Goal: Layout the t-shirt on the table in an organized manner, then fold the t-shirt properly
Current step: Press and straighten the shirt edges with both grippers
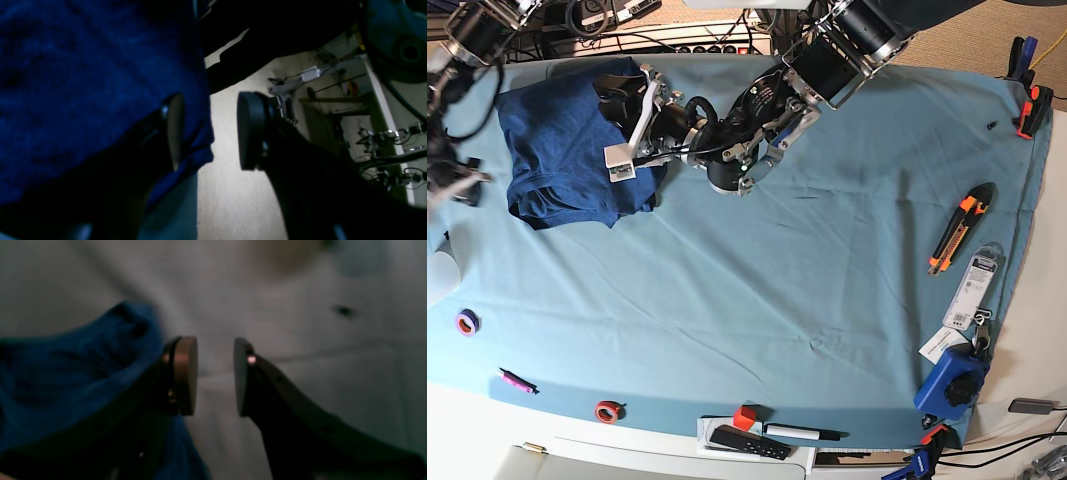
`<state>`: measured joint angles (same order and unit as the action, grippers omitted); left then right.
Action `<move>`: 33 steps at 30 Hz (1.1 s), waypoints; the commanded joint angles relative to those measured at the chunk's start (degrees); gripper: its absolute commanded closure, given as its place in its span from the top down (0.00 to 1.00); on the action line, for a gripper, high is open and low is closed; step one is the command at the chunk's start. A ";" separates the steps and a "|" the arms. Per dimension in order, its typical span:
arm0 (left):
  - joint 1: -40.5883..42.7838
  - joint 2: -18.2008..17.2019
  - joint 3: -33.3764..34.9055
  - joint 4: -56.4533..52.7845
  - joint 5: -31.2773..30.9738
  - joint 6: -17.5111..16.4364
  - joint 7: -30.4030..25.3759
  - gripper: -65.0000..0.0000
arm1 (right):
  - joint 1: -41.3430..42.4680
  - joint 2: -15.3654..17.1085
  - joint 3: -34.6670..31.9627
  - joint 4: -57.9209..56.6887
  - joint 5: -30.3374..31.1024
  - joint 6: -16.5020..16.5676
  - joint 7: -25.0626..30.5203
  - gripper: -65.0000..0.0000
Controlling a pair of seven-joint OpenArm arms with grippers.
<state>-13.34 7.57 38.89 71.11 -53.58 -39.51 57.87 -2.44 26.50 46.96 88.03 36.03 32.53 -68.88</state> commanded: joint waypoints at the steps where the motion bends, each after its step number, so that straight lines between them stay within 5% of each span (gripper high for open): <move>1: -1.09 1.43 -0.09 1.18 -1.68 -0.49 -1.25 0.41 | 0.68 1.60 2.58 0.76 3.15 0.20 0.00 0.30; 5: -1.11 1.43 -0.09 1.18 -1.03 -0.49 -1.29 0.41 | 0.68 1.64 10.51 0.26 12.15 0.98 -6.95 0.41; 8: -1.11 1.43 -0.09 1.18 -0.94 -0.49 -1.29 0.41 | 0.52 1.62 12.15 -4.59 12.15 1.11 -7.63 0.49; 11: -1.09 1.43 -0.09 1.18 -0.52 -0.49 -1.27 0.41 | 0.68 1.64 11.85 -12.79 15.34 1.62 -7.65 0.50; 16: -1.11 1.43 -0.09 1.18 -0.44 -0.49 -1.31 0.41 | 2.25 2.08 11.87 -26.49 24.72 7.47 -11.12 0.50; 22: -1.11 1.43 -0.09 1.18 -0.46 -0.49 -1.33 0.41 | 4.37 2.01 11.80 -33.48 32.41 7.47 -11.12 0.50; 33: -1.14 1.43 -0.09 1.18 -0.44 -0.49 -2.16 0.41 | 4.35 1.95 -3.45 -33.51 32.28 7.47 -11.12 0.50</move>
<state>-13.37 7.57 38.87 71.22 -52.56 -39.48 56.97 1.76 27.46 43.48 54.02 69.78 40.16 -78.76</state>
